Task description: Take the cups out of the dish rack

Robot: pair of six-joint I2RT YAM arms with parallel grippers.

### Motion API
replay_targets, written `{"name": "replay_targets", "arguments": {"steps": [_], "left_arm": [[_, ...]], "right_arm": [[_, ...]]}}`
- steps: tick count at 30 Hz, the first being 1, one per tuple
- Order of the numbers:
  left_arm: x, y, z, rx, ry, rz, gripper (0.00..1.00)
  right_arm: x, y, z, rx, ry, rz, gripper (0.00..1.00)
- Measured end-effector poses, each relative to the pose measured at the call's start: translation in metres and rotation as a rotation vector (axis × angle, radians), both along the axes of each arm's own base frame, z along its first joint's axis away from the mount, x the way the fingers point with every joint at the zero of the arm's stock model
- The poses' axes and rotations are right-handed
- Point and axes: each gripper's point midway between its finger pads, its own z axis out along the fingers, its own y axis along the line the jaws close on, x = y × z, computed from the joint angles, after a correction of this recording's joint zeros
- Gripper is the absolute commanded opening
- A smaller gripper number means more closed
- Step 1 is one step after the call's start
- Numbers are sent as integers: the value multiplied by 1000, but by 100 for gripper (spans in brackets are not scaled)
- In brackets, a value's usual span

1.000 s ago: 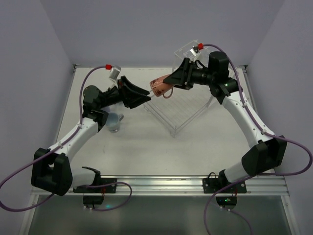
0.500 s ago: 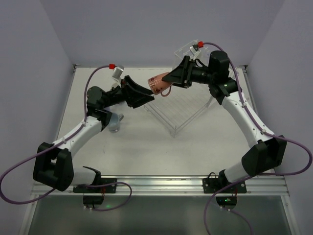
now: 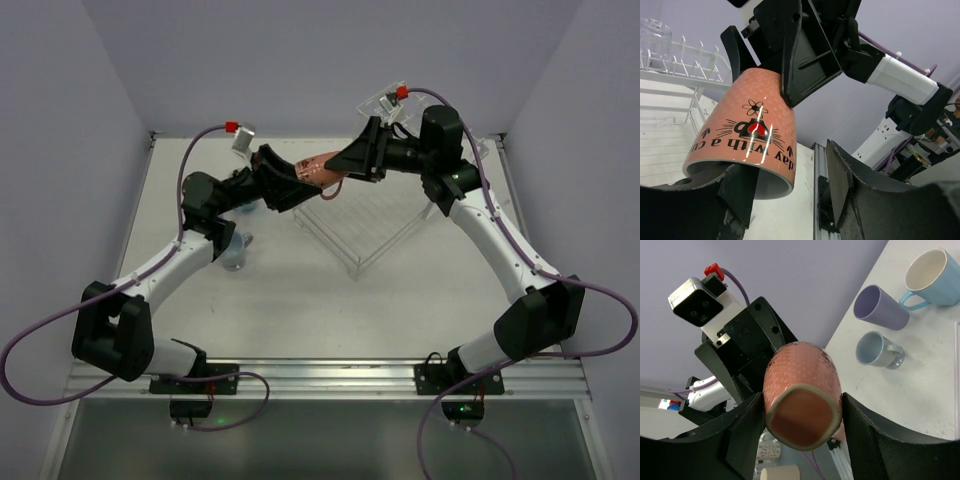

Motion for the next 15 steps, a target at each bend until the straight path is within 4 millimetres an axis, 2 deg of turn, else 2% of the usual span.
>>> {"name": "replay_targets", "arguments": {"steps": [3, 4, 5, 6, 10, 12, 13, 15], "left_arm": [[6, -2, 3, -11, 10, 11, 33], [8, -3, 2, -13, 18, 13, 21], [11, -4, 0, -13, 28, 15, 14], [11, -5, -1, -14, 44, 11, 0], [13, -7, 2, -13, 57, 17, 0], [15, -7, 1, -4, 69, 27, 0], [16, -7, 1, 3, 75, 31, 0], [15, -6, -1, 28, 88, 46, 0]], "right_arm": [[0, 1, 1, 5, -5, 3, 0], [0, 1, 2, 9, -10, 4, 0], [0, 1, 3, 12, -14, 6, 0], [1, 1, 3, 12, -23, 2, 0], [4, -2, 1, 14, -11, -10, 0], [5, -3, 0, 14, -8, -14, 11], [5, -3, 0, 11, -9, -16, 33], [6, -4, -3, -7, -10, -20, 53]]}}
